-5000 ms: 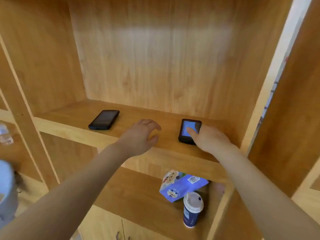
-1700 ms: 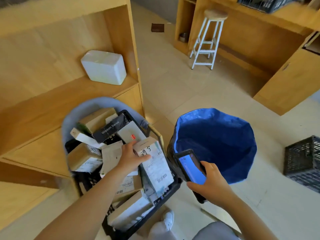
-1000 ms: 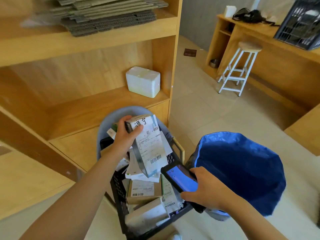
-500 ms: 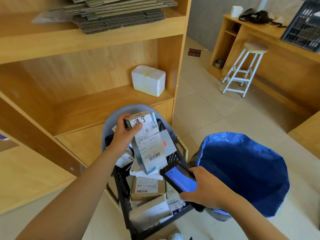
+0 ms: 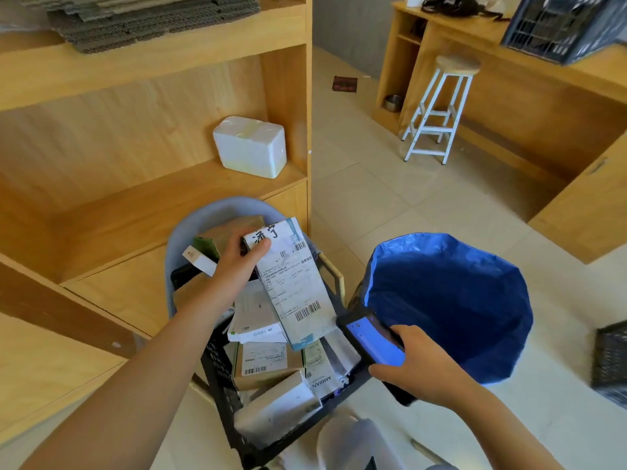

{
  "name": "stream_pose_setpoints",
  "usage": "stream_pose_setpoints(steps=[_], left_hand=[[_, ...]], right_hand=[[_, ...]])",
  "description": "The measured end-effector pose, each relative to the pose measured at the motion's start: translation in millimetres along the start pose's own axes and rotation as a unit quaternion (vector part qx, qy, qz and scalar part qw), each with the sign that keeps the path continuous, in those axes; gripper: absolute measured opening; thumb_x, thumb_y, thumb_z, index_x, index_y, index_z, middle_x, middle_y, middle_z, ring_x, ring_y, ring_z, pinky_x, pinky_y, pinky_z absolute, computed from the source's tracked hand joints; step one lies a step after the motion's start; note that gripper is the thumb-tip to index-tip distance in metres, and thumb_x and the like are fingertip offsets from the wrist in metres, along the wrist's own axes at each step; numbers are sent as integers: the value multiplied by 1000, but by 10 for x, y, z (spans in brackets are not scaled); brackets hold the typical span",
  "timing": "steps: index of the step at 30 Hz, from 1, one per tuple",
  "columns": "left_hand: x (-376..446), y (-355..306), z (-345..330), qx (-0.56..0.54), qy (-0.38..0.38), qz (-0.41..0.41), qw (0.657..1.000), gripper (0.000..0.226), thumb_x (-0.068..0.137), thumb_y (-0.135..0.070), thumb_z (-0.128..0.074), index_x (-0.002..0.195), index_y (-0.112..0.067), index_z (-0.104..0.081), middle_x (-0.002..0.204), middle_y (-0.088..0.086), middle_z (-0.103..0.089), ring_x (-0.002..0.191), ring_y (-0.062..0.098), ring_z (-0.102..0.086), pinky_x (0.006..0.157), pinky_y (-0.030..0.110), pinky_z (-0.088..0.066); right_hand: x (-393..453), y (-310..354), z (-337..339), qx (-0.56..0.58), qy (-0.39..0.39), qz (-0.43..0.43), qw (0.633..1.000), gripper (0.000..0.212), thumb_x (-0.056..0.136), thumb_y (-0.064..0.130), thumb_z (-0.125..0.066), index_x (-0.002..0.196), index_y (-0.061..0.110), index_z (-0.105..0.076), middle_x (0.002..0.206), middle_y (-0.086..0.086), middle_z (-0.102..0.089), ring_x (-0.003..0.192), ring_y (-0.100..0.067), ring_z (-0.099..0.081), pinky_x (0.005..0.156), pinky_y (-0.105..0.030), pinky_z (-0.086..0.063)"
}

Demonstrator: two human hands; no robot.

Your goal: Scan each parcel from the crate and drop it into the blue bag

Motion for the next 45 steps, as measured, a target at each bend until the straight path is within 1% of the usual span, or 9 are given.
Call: stream_pose_setpoints(steps=[7, 10, 13, 16, 20, 26, 29, 35, 45], left_hand=[[199, 21, -1010, 33, 87, 25, 995, 43, 92, -37, -65, 129, -30, -44, 115, -9, -58, 105, 8, -58, 78, 24, -45], [334, 77, -1585, 51, 127, 47, 989, 54, 74, -55, -73, 119, -41, -46, 122, -7, -55, 112, 12, -58, 90, 32, -47], [499, 179, -2206, 73, 128, 69, 987, 67, 64, -65, -67, 122, -38, -47, 120, -7, -56, 105, 4, -56, 83, 24, -44], [651, 316, -2838, 104, 121, 87, 983, 46, 87, -45, -69, 126, -30, -49, 109, -7, -53, 96, 5, -55, 74, 19, -40], [829, 755, -3573, 130, 155, 125, 971, 41, 81, -53, -71, 114, -37, -52, 113, 4, -55, 101, 21, -59, 81, 28, -46], [1097, 1709, -4274, 202, 140, 220, 944, 63, 66, -60, -68, 114, -23, -50, 107, 0, -54, 94, 23, -64, 78, 41, -55], [1276, 2270, -4623, 253, 140, 238, 927, 50, 83, -47, -67, 119, -17, -50, 114, 1, -50, 93, 19, -58, 79, 35, -50], [1670, 3903, -5313, 361, 244, 301, 848, 64, 92, -55, -49, 142, -15, -39, 139, 13, -44, 121, 33, -51, 100, 39, -44], [2115, 6076, -5863, 465, 328, 267, 778, 62, 95, -51, -45, 147, -19, -36, 148, 15, -44, 131, 36, -45, 107, 42, -40]], right_hand=[[329, -1090, 380, 71, -16, -83, 994, 54, 60, 64, -69, 89, 21, -55, 87, 1, -56, 62, -12, -50, 55, -23, -42], [594, -1577, 644, 106, -16, -113, 988, 48, 65, 54, -75, 90, 17, -56, 85, 2, -56, 63, -13, -52, 56, -23, -41], [883, -2061, 890, 130, -14, -138, 982, 42, 73, 45, -78, 93, 14, -58, 87, -1, -61, 67, -14, -54, 59, -24, -42], [1154, -2521, 1069, 151, -12, -169, 974, 39, 75, 42, -79, 97, 17, -58, 92, -1, -65, 73, -14, -60, 59, -23, -44], [1508, -3128, 1116, 170, -10, -217, 961, 54, 70, 51, -77, 108, 18, -57, 104, -2, -61, 82, -15, -64, 62, -27, -47], [2161, -3824, 872, 177, -20, -273, 945, 56, 75, 50, -78, 108, 12, -53, 106, -6, -56, 78, -17, -61, 54, -25, -43], [2570, -4158, 570, 181, -19, -301, 936, 55, 76, 47, -78, 107, 10, -52, 106, -7, -54, 77, -20, -62, 55, -29, -46], [3397, -4767, -249, 172, 0, -343, 923, 66, 77, 50, -74, 119, 6, -50, 111, -6, -47, 86, -21, -57, 71, -35, -51], [4316, -5621, -1460, 197, -1, -368, 909, 66, 79, 49, -75, 121, 2, -54, 120, -13, -51, 93, -25, -55, 72, -29, -44]])
Point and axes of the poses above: each hand's wrist, its own x-axis towards the middle knuckle, its own z-axis out of the back of the hand, y = z × x, the point moved 8 cm from there along x, towards the middle knuckle
